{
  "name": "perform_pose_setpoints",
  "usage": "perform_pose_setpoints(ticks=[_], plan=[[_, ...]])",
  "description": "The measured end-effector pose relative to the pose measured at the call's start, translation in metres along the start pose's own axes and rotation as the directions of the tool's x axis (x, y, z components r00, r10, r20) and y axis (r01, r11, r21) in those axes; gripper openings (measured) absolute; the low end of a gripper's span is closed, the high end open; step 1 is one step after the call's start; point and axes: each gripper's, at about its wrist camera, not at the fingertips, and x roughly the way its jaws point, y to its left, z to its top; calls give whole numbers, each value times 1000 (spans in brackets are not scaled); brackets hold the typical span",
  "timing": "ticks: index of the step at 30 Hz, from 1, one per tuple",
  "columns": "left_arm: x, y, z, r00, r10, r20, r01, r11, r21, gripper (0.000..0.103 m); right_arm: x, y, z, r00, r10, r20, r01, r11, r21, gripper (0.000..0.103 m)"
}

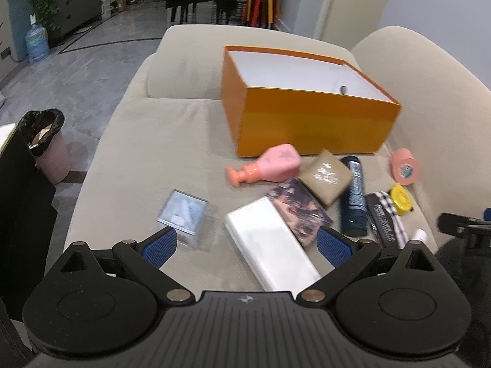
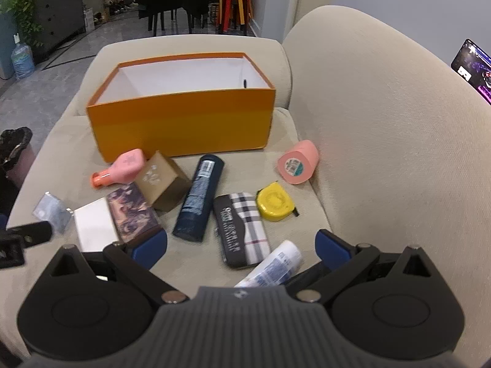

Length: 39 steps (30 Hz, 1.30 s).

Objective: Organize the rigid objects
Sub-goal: 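Grasp the pink tape roll with the right tool while the left tool grasps the clear cube box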

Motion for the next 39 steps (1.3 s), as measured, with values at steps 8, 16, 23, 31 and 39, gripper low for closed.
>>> perform_pose_setpoints(ticks=[8, 16, 23, 31, 39], plan=[[25, 25, 10, 999, 32, -25, -32, 999, -2, 103, 30, -13, 21, 999, -36, -8, 36, 999, 8, 101], [51, 46, 18, 997, 55, -49, -56, 998, -20, 103, 66, -30, 45, 998, -52, -32, 53, 998, 40, 101], [79, 54, 14, 993, 87, -78, -85, 996, 29, 103, 100, -50, 63, 994, -91, -59, 95, 994, 63, 101], [105, 61, 5, 987, 90, -129, -83, 995, 61, 103, 143, -71, 81, 992, -67, -103, 78, 992, 104, 101], [118, 63, 4, 985, 77, -154, -70, 996, 50, 103, 197, -81, 97, 983, -85, -163, 109, 983, 147, 101]])
